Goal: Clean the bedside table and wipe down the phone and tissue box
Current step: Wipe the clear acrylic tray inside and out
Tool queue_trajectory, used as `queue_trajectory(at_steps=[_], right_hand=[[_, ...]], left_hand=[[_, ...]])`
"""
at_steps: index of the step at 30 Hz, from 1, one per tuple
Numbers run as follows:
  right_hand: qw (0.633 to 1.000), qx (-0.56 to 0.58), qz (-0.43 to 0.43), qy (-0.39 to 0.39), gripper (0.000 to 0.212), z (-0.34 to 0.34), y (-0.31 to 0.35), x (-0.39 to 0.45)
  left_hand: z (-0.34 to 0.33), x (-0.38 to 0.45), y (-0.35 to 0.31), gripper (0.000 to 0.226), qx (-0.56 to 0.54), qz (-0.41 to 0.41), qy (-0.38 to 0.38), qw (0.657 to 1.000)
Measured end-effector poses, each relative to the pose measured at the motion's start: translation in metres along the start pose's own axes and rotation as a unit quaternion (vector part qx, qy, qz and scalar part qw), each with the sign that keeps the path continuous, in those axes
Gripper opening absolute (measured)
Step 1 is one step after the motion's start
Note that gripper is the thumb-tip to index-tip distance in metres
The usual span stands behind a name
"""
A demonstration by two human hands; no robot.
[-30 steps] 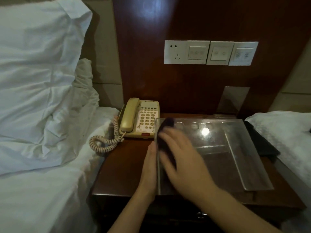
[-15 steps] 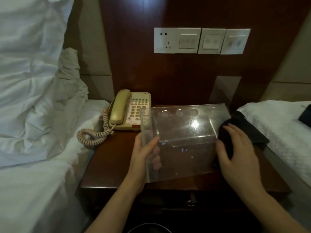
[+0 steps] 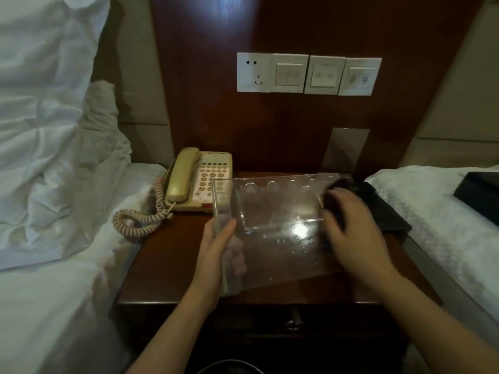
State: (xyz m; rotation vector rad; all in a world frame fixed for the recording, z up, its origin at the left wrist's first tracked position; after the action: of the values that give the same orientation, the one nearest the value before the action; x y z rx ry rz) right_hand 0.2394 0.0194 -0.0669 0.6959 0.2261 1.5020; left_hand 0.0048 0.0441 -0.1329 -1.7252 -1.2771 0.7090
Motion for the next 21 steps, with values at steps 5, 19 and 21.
queue_trajectory(at_steps=[5, 19, 21], right_hand=[[0.998, -0.030, -0.047, -0.037, 0.050, 0.001, -0.007, -0.022], [0.996, -0.013, 0.079, 0.042, 0.049, -0.033, 0.064, 0.023], [1.000, -0.008, -0.004, 0.001, 0.049, -0.008, 0.025, 0.035]], left_hand=[[0.000, 0.002, 0.002, 0.041, -0.017, -0.019, 0.015, 1.000], [-0.006, -0.006, -0.004, 0.059, 0.032, -0.011, -0.012, 0.999], [-0.006, -0.006, -0.002, 0.043, 0.009, -0.010, -0.004, 1.000]])
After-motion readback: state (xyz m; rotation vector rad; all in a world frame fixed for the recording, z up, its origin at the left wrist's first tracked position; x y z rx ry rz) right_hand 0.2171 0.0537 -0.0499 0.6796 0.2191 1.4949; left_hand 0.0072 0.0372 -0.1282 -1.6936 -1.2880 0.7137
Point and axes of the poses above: each hand's wrist, its own x-axis towards the middle knuckle, its own z-axis out of the back of the hand, y = z × x, the point moved 4 cm from there along x, towards the middle knuckle, and after that the axes turned 9 degrees about y, right-handed, at the moved point
